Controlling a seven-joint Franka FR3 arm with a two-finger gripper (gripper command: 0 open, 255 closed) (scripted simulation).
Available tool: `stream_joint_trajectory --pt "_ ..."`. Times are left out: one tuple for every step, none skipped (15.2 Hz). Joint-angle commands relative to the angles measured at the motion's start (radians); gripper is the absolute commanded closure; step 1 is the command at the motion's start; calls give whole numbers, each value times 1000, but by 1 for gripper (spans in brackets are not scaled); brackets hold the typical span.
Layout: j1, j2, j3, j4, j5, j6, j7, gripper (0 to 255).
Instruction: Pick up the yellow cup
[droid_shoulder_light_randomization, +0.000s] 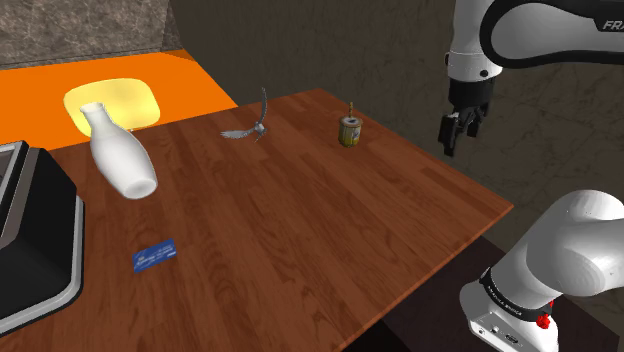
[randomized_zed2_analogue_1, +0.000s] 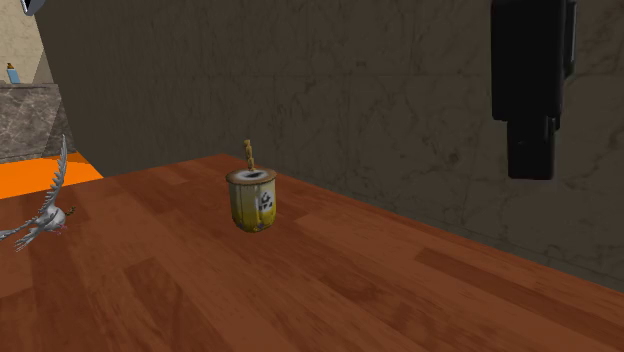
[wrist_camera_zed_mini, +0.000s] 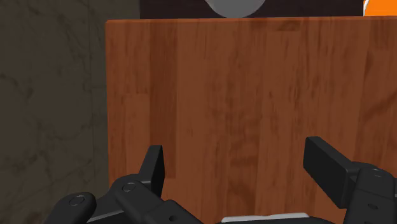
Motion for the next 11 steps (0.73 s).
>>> stream_joint_trajectory --pt "0 0 0 0 0 0 0 0" --pt "-5 33 0 7 6 33 13 0" --pt "-9 66 -1 16 11 64 26 0" --pt "-13 99 -1 26 16 95 38 0" --pt "-18 133 -2 38 21 125 50 0" --pt "-22 167 -3 50 26 155 61 0" --pt "-26 202 -3 64 30 183 72 0" --pt "-30 236 -4 79 35 210 83 0" --pt "-33 271 -5 96 39 236 94 0" --pt "-37 305 -6 113 43 261 104 0" --pt "-40 340 -8 132 47 285 113 0"
